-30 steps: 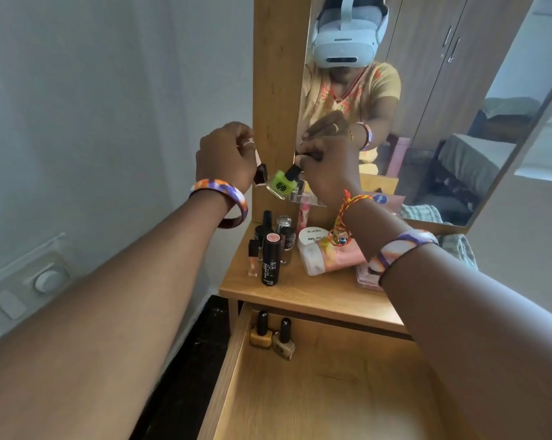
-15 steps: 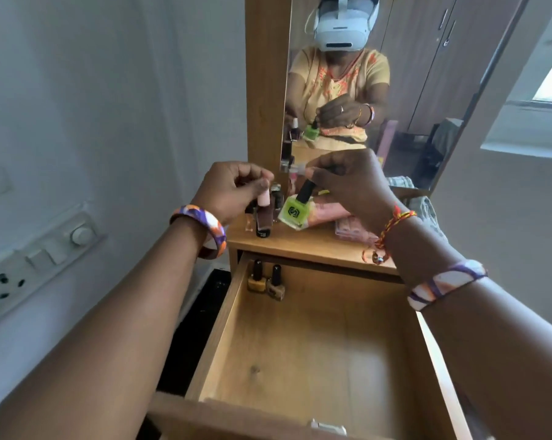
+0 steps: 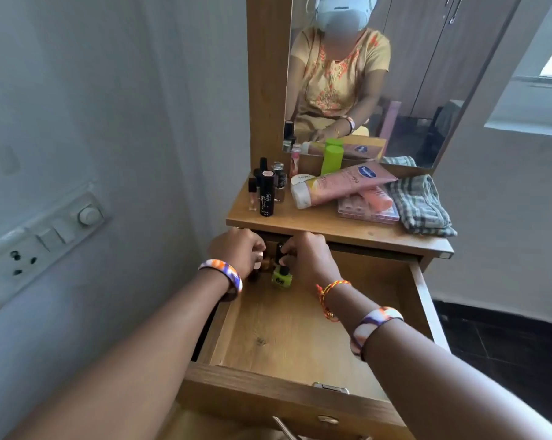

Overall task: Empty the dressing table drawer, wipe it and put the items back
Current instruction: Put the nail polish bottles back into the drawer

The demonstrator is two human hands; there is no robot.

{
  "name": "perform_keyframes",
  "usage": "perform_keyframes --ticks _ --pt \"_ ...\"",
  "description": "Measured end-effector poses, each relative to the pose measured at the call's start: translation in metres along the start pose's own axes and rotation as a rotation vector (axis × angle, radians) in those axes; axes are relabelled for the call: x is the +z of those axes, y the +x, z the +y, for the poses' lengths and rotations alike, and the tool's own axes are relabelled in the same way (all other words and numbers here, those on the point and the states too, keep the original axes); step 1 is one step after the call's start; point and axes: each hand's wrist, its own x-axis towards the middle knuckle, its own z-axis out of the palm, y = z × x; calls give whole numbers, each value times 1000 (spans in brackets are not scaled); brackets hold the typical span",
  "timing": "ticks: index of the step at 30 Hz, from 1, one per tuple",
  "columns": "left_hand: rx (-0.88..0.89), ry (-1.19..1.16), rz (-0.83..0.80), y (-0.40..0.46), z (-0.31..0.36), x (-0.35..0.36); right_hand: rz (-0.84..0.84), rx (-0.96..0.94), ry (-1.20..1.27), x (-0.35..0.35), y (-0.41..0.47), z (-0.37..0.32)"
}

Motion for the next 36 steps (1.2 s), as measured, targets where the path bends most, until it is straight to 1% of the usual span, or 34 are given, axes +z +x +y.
perform_keyframes --ticks 8,14,19,25,28,31,36 --pt "9 16 62 6 -8 17 68 -38 -92 12 2 -8" --pt "20 30 115 7 -10 22 84 -42 -23 14 5 -7" --pt "-24 7 106 5 -10 22 102 -23 48 19 4 -5" --pt "-3 12 127 6 -14 24 86 94 85 25 -2 6" --pt "6 15 131 9 -15 24 40 213 87 29 -5 13" --pt "11 39 96 10 -17 24 -13 321 185 37 0 19" --pt "32 88 61 12 -18 21 -35 355 318 46 11 19"
